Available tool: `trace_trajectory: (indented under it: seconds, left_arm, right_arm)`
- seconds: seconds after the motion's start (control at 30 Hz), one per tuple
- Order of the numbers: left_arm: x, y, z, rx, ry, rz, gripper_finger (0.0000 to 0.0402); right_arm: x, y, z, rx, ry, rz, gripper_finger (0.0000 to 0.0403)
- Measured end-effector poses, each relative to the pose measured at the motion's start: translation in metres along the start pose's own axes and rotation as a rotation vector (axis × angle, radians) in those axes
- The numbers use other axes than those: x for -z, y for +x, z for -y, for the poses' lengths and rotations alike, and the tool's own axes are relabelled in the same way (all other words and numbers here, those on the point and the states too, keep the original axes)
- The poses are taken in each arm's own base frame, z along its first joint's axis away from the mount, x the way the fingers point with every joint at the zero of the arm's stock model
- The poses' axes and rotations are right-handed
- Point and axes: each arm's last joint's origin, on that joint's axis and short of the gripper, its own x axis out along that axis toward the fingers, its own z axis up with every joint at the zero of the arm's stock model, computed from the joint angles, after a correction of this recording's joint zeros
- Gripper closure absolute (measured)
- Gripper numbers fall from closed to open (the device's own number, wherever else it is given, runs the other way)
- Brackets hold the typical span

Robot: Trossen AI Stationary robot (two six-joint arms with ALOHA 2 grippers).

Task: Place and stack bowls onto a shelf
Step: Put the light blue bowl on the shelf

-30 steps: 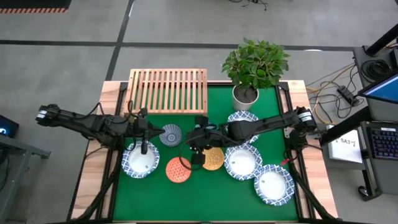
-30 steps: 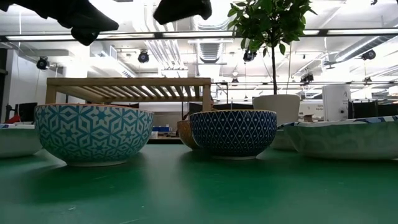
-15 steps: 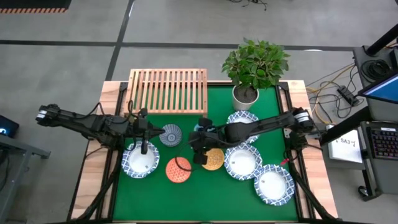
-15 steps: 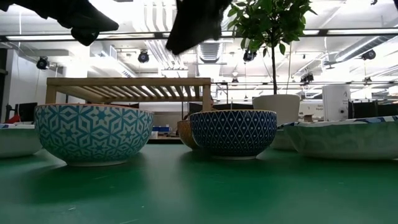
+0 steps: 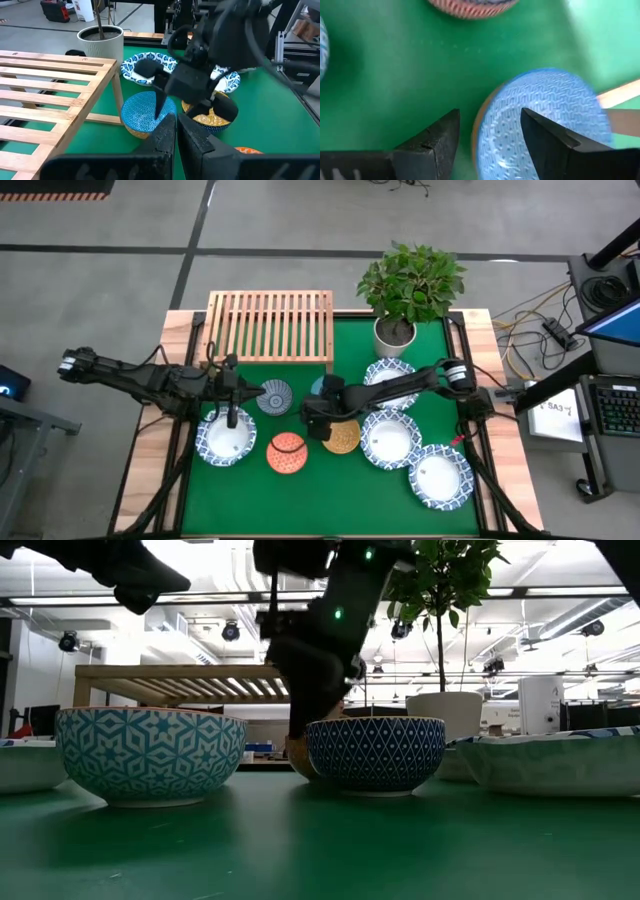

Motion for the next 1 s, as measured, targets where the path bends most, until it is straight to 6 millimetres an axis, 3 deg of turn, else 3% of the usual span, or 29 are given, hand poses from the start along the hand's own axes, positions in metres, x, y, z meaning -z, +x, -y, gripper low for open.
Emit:
trace_trajectory:
  seconds: [0.27, 0.57, 0.83, 1.0]
  left_arm:
    - [0.000, 0.000, 0.000, 0.000, 0.001, -0.003, 0.0402]
    - [0.000, 0.000, 0.000, 0.000, 0.001, -0.003, 0.0402]
    - [0.000, 0.000, 0.000, 0.000, 0.001, -0.003, 0.0402]
    - [0.000, 0.000, 0.000, 0.000, 0.001, -0.003, 0.0402]
  right_arm:
    - [-0.001, 0.008, 0.006, -0.012, 0.025, -0.010, 0.0265]
    - [-0.001, 0.009, 0.006, -0.057, 0.074, -0.027, 0.0384]
    - [-0.002, 0.006, 0.005, -0.077, 0.067, -0.023, 0.0390]
    - [-0.005, -0.014, 0.006, -0.086, 0.033, 0.017, 0.0390]
